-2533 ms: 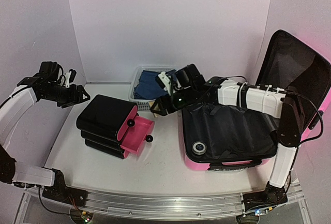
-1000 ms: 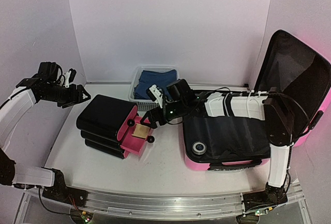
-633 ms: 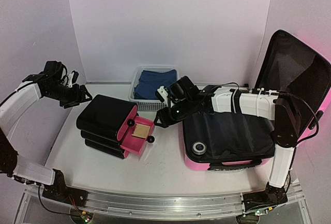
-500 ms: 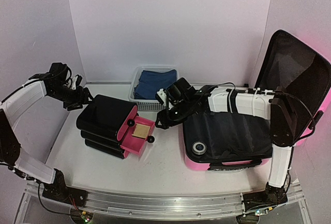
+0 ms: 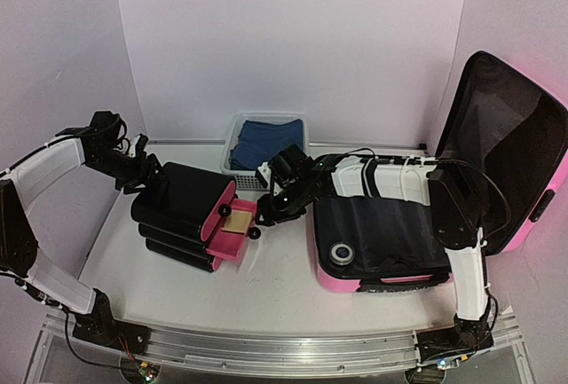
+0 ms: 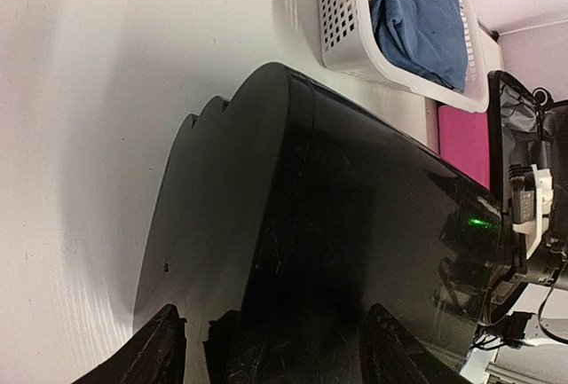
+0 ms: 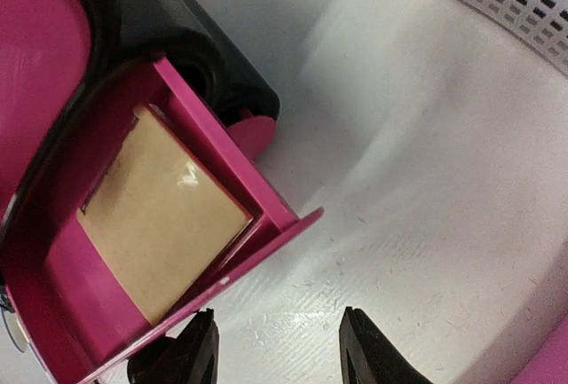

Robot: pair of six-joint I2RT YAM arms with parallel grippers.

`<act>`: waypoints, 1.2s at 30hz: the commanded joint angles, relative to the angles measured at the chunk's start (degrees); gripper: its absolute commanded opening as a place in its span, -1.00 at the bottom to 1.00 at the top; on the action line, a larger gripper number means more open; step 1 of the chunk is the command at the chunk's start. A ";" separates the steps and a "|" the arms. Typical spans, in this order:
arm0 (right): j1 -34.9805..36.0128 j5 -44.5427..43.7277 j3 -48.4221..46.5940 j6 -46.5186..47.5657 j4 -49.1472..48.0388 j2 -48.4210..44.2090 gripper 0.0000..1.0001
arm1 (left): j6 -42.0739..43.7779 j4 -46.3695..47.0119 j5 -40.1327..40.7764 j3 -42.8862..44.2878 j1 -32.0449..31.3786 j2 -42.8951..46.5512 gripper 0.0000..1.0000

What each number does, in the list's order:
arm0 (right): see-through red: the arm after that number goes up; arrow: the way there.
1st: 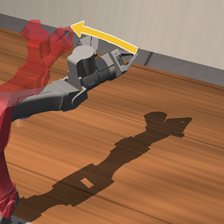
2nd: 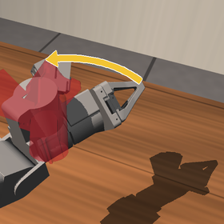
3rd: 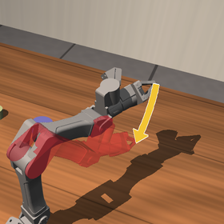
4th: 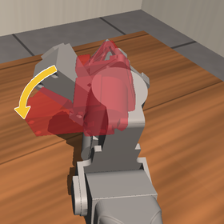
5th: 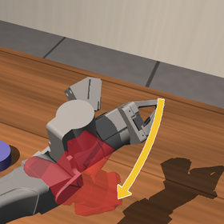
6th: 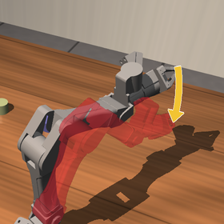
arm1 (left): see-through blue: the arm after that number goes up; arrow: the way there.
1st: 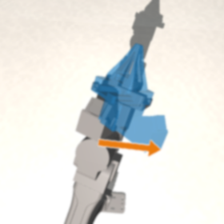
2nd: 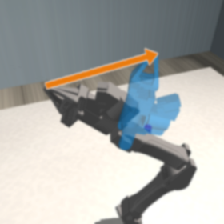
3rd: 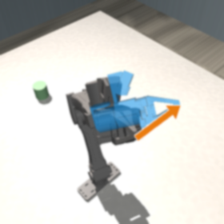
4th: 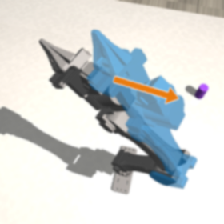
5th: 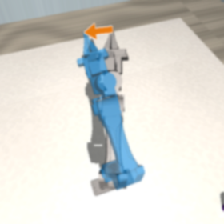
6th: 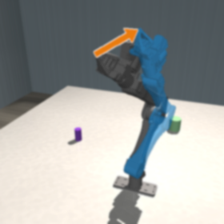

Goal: Open, take out, and arrange the luggage

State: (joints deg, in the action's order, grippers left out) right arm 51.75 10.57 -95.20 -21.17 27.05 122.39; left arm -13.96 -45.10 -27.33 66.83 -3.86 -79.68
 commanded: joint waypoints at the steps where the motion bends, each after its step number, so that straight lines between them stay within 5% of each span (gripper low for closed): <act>1: 0.60 2.23 -4.81 -4.51 -9.28 1.28 -0.05 | -0.11 0.22 -2.08 -0.58 0.00 0.21 0.34; 21: 2.21 10.48 -4.01 -15.61 -31.71 7.96 0.00 | 0.03 0.98 -2.06 -2.46 -0.09 1.98 0.34; 30: 1.51 -0.14 6.47 2.14 -21.25 -2.80 0.45 | 1.09 0.98 0.05 -2.62 -0.02 2.91 0.34; 36: 0.46 11.09 9.30 17.09 -19.67 -4.04 0.62 | 1.69 0.97 0.61 -2.51 -0.01 2.86 0.34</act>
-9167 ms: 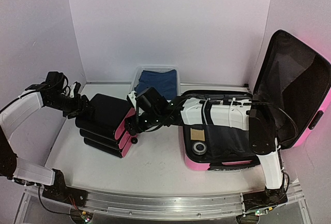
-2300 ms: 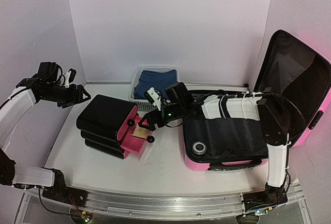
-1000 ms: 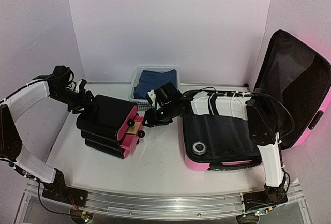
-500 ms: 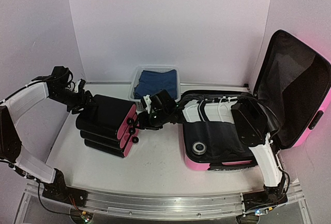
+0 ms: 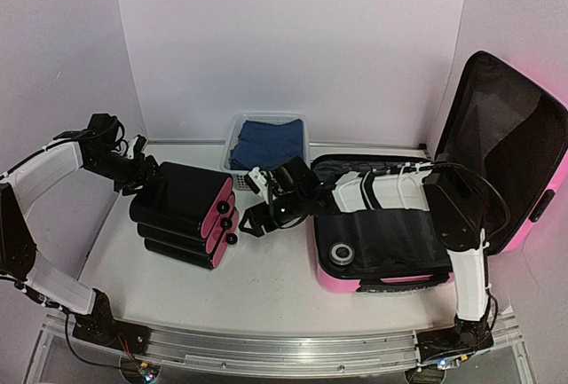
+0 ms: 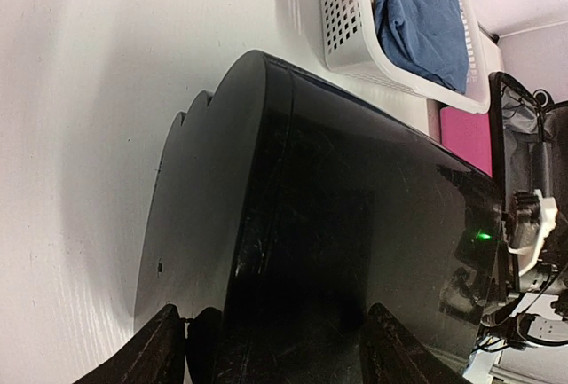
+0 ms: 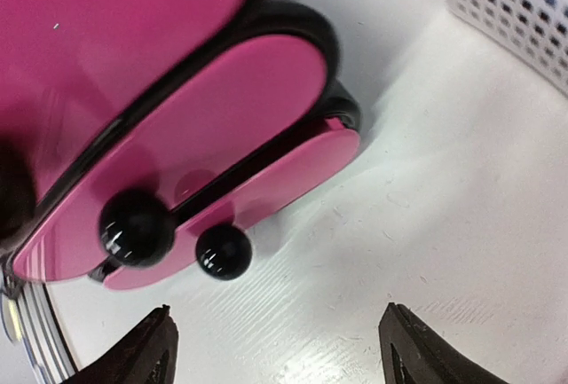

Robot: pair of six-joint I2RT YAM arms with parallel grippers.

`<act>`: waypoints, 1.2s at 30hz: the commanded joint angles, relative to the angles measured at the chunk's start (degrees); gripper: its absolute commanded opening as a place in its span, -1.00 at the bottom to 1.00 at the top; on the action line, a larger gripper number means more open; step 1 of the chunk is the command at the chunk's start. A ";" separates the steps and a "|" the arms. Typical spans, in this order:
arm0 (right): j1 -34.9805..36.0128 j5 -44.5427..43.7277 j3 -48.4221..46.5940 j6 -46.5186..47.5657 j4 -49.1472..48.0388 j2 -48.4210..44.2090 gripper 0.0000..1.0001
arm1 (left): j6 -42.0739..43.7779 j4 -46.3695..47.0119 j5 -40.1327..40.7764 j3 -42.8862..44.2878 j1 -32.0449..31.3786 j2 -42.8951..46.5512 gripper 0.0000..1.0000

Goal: Open, take out, and arrange the luggage

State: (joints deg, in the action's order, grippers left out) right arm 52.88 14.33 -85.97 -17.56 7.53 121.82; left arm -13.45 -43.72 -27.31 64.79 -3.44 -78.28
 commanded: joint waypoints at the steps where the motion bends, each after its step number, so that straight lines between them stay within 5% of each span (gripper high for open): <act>1: -0.75 10.25 0.80 17.83 -0.08 -3.44 0.63 | 1.23 -0.40 0.59 -0.46 -0.41 1.46 0.34; 8: -0.59 14.63 2.08 30.54 -9.80 1.10 0.69 | 1.41 -0.40 0.63 -0.41 -0.40 1.46 0.34; 22: 0.96 11.21 -1.75 30.92 -20.36 9.18 0.58 | 2.58 -0.40 4.16 0.74 -0.38 1.12 0.35; 28: 2.14 11.27 -2.25 30.91 -21.52 10.23 0.32 | 3.25 -0.46 5.01 1.08 -0.41 1.34 0.35; 36: 5.01 4.57 -2.07 22.75 -21.83 7.75 0.51 | 7.97 -3.00 9.70 5.67 1.84 -2.25 0.42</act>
State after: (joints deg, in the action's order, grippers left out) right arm 54.46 22.92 -86.32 9.54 -11.09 132.11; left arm -9.41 -44.34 -22.65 66.54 -2.90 -78.78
